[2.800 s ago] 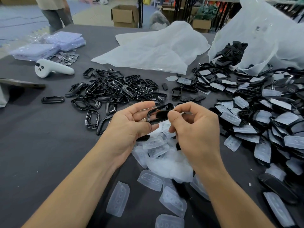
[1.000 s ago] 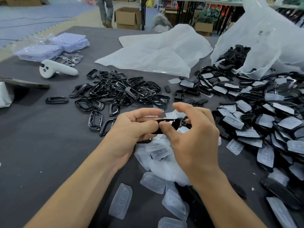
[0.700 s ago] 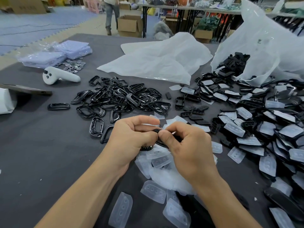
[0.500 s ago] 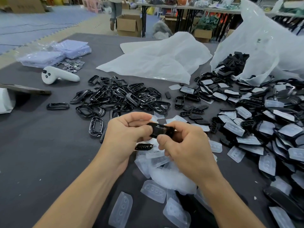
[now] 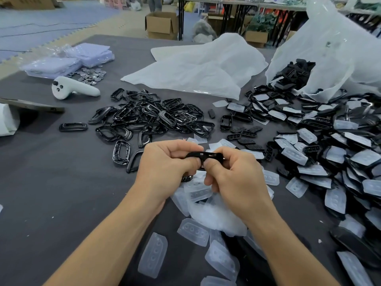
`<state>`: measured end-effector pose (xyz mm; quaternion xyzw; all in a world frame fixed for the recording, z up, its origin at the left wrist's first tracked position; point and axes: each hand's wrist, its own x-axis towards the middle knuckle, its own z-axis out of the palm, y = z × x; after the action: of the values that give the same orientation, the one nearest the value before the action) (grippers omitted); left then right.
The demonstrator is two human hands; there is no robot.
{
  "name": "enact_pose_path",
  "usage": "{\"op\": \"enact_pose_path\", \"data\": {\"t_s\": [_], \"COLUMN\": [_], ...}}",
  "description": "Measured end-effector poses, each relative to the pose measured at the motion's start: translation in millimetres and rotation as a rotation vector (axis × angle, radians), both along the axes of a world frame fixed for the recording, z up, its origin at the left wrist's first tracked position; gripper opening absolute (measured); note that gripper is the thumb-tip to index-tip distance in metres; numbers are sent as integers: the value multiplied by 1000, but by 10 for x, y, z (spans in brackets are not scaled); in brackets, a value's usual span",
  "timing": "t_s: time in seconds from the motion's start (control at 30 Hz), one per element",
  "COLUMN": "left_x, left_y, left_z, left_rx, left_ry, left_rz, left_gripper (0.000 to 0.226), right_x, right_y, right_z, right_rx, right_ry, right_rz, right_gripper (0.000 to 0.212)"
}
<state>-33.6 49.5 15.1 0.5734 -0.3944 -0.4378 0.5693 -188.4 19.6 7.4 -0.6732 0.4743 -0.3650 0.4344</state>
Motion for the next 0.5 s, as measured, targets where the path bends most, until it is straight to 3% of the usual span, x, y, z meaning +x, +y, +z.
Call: {"op": "enact_pose_path", "data": {"t_s": [0.2,0.27,0.37,0.43,0.5], "left_x": [-57,-126,-186,-192,-181], "left_y": [44,51,28,21,23], "left_z": [-19,-49,-47,-42,-67], "left_rx": [-92,-90,-35,-26,-43], "left_ry": [-219,-158,76,134,52], "left_rz": [116,132,22,-3,69], "left_gripper": [35,32,19,21,29], "right_x": [34,38,47,47,55], "right_y": [-13,-18,-8,-5,9], "right_z": [-16,-11,1,5,11], "right_rx": [-20,18,93,68,-31], "right_ry": [-19,-109,-261,-175,38], "right_rz": [-10,-30,-68,-87,-101], "right_gripper": [17,19,22,25,36]}}
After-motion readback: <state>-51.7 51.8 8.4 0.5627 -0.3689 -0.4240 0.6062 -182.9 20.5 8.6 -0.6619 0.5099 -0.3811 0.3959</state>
